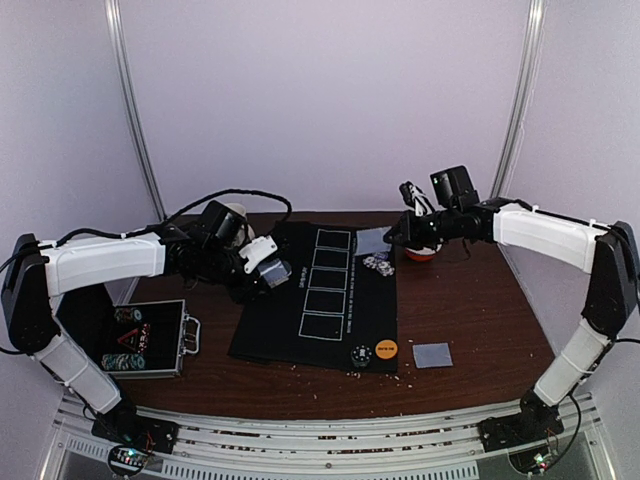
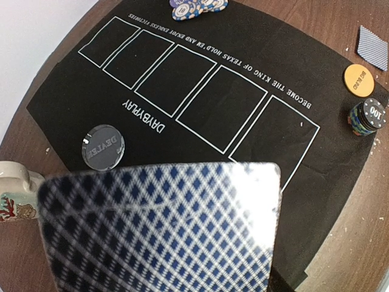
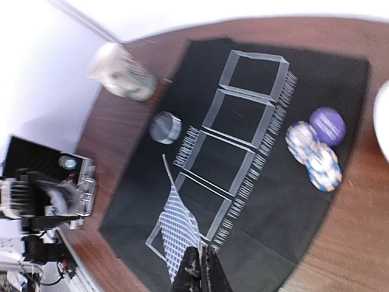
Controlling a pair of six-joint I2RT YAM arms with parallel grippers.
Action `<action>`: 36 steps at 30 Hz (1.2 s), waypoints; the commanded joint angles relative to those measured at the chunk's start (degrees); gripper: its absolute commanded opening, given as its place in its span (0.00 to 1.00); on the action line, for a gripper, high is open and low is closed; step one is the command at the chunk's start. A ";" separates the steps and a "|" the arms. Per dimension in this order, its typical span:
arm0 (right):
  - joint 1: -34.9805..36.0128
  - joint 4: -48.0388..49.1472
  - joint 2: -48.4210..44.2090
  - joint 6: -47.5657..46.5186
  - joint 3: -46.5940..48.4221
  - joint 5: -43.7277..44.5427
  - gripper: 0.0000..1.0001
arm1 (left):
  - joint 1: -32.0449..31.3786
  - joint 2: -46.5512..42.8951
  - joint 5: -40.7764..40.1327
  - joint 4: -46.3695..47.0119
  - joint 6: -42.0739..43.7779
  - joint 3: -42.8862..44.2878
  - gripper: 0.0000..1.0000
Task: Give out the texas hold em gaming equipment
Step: Distribute the poker card in the small blind area.
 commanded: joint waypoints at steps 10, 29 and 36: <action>-3.97 10.71 13.65 4.27 -8.32 1.50 0.00 | -0.02 -0.56 0.76 1.94 0.61 -0.09 0.46; -6.06 -4.17 24.99 -7.47 3.59 5.87 0.00 | -0.05 -0.53 0.60 1.76 0.67 -0.01 0.46; -6.06 -8.21 24.52 -9.18 4.61 8.08 0.06 | 0.00 -0.56 0.76 1.73 0.66 -0.01 0.46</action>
